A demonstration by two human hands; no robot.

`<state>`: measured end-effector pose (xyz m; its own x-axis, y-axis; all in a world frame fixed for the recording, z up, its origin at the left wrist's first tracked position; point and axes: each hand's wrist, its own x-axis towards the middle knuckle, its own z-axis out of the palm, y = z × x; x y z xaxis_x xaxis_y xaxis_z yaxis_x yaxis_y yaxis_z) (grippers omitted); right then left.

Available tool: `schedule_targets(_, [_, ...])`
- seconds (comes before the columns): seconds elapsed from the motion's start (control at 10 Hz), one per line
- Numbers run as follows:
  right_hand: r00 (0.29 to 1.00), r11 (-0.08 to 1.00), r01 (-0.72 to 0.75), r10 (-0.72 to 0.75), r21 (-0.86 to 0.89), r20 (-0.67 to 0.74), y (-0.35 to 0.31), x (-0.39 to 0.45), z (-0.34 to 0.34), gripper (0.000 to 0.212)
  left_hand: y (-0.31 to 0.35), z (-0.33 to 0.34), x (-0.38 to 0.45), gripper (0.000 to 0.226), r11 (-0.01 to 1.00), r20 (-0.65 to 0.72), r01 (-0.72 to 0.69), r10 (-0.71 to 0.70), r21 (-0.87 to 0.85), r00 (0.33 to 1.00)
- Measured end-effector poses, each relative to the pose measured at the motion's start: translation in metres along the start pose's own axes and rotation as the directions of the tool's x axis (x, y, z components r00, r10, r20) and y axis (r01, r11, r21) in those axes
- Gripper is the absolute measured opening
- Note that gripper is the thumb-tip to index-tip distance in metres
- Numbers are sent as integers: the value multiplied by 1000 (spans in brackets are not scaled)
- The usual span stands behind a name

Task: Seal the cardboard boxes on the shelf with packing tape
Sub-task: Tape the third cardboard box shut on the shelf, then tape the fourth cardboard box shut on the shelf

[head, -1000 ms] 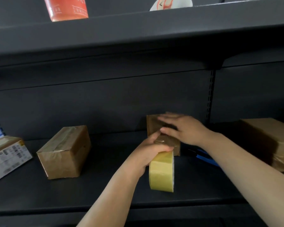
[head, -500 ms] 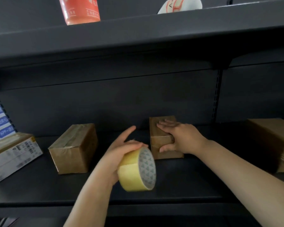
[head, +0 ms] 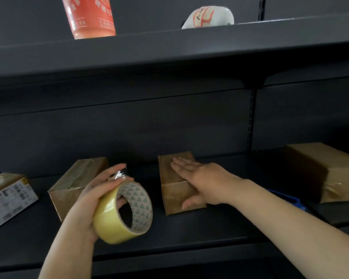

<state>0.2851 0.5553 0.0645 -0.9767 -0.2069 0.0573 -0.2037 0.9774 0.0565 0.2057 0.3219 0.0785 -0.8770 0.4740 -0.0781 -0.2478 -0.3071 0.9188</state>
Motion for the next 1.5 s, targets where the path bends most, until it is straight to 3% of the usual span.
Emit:
schedule_targets(0.1, [955, 964, -121, 178, 236, -239, 15, -23, -5, 90, 2, 15, -3, 31, 984, 78, -76, 64, 161, 995])
schedule_targets(0.2, [818, 850, -477, 522, 223, -242, 49, -55, 1, 73, -9, 13, -1, 31, 966, 100, -146, 127, 215, 987])
schedule_targets(0.3, [703, 715, -698, 695, -40, 151, 67, -81, 19, 69, -17, 21, -4, 17, 965, 135, -175, 151, 193, 979])
schedule_targets(0.5, [728, 733, -680, 678, -18, 101, 73, -93, 30, 48, -34, 55, -15, 12, 896, 284, -345, 266, 278, 921])
schedule_targets(0.6, [752, 738, -651, 659, 178, 18, 68, -106, 20, 42, -42, 71, -11, 13, 863, 332, -382, 273, 331, 903])
schedule_targets(0.7, [734, 747, -467, 626, 472, -264, 71, -134, -5, 33, -52, 91, -6, 12, 851, 354, -387, 261, 355, 898])
schedule_targets(0.8, [534, 715, -198, 652, 670, -539, 91, -175, -36, 26, -69, 116, -3, 10, 840, 323, -385, 269, 382, 907])
schedule_targets(0.9, [326, 729, -230, 682, 645, -655, 142, -220, -54, 19, -83, 148, -3, 12, 877, 250, -334, 257, 345, 934])
schedule_targets(1.0, [325, 643, -469, 763, 606, -558, 213, -254, -40, 36, -91, 185, -7, 13, 904, 278, -306, 224, 298, 934])
schedule_targets(1.1, [412, 504, -716, 864, 483, -290, 270, -269, -4, 40, -102, 218, -9, 31, 909, 317, -248, 139, 335, 938])
schedule_targets(1.2, [452, 446, -845, 890, 296, -51, 302, -274, 28, 38, -116, 248, -1, 13, 945, 311, -101, -1, 310, 950])
schedule_targets(1.3, [449, 439, -888, 892, 135, 53, 313, -273, 40, 35, -126, 269, 11, 16, 943, 270, 35, -130, 331, 954])
schedule_targets(1.4, [499, 507, -862, 856, 28, -137, 311, -270, 37, 57, -127, 284, 22, 17, 941, 256, 136, -220, 309, 941])
schedule_targets(1.5, [528, 546, -633, 823, 548, -210, 290, -257, 27, 71, -129, 294, 32, 12, 931, 292, 152, -255, 332, 922])
